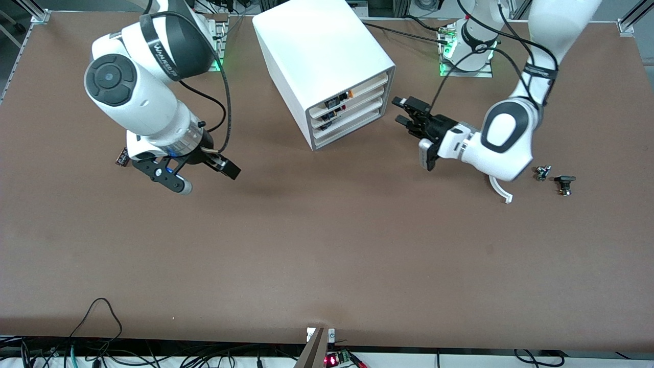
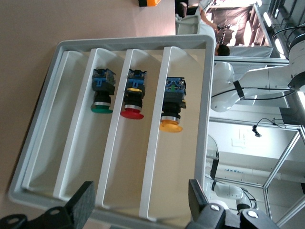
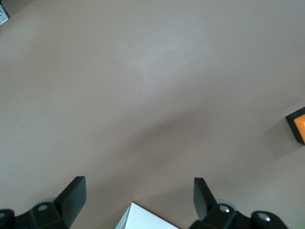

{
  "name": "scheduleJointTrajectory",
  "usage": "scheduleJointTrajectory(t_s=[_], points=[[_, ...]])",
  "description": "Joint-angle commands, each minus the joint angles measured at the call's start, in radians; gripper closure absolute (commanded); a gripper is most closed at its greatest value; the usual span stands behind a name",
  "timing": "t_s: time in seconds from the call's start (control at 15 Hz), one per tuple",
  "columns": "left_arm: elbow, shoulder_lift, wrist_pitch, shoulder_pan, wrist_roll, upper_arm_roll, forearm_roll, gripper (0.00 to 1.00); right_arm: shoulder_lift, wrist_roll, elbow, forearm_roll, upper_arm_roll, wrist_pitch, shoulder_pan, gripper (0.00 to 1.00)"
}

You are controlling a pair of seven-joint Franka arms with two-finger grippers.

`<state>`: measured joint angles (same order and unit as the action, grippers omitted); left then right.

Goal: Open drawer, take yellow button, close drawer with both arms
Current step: 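Grasp the drawer front with the left gripper while the right gripper waits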

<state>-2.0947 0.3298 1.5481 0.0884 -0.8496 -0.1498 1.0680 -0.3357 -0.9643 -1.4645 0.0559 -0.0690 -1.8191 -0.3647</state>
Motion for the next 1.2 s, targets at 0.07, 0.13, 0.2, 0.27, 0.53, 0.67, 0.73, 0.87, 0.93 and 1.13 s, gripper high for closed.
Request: scheduleJointTrajectory(t_s=[0.07, 0.13, 0.2, 0.27, 0.53, 0.67, 0.73, 0.87, 0.93, 1.13], points=[[-0.151, -0.08, 0.067, -0.006, -0.127, -0.036, 0.079, 0.29, -0.04, -0.053, 0.061, 0.012, 0.002, 0.009, -0.014, 0.0], [-0.168, -0.086, 0.067, -0.006, -0.128, -0.045, 0.096, 0.29, -0.042, -0.059, 0.062, 0.012, 0.002, 0.009, -0.019, 0.0], [-0.179, -0.09, 0.067, -0.006, -0.129, -0.051, 0.099, 0.3, -0.046, -0.066, 0.07, 0.013, 0.002, 0.009, -0.02, 0.0], [-0.18, -0.09, 0.07, -0.004, -0.129, -0.053, 0.101, 0.31, -0.049, -0.074, 0.079, 0.027, 0.002, 0.01, -0.02, 0.0], [-0.202, -0.092, 0.104, -0.004, -0.135, -0.091, 0.107, 0.36, -0.068, -0.091, 0.115, 0.073, 0.002, 0.017, -0.02, 0.0], [-0.22, -0.095, 0.141, -0.01, -0.135, -0.129, 0.109, 0.36, -0.074, -0.093, 0.119, 0.073, 0.003, 0.015, -0.031, 0.0], [-0.228, -0.098, 0.15, -0.009, -0.141, -0.146, 0.112, 0.39, -0.075, -0.1, 0.121, 0.073, 0.003, 0.014, -0.034, 0.0], [-0.234, -0.103, 0.155, -0.01, -0.149, -0.155, 0.115, 0.51, -0.086, -0.122, 0.133, 0.073, 0.002, 0.012, -0.037, 0.0], [-0.235, -0.103, 0.153, -0.012, -0.149, -0.155, 0.115, 0.58, -0.094, -0.125, 0.145, 0.073, 0.003, 0.015, -0.045, 0.0], [-0.228, -0.103, 0.144, -0.016, -0.158, -0.159, 0.113, 1.0, -0.12, -0.169, 0.183, 0.071, 0.003, 0.017, -0.06, 0.0]])
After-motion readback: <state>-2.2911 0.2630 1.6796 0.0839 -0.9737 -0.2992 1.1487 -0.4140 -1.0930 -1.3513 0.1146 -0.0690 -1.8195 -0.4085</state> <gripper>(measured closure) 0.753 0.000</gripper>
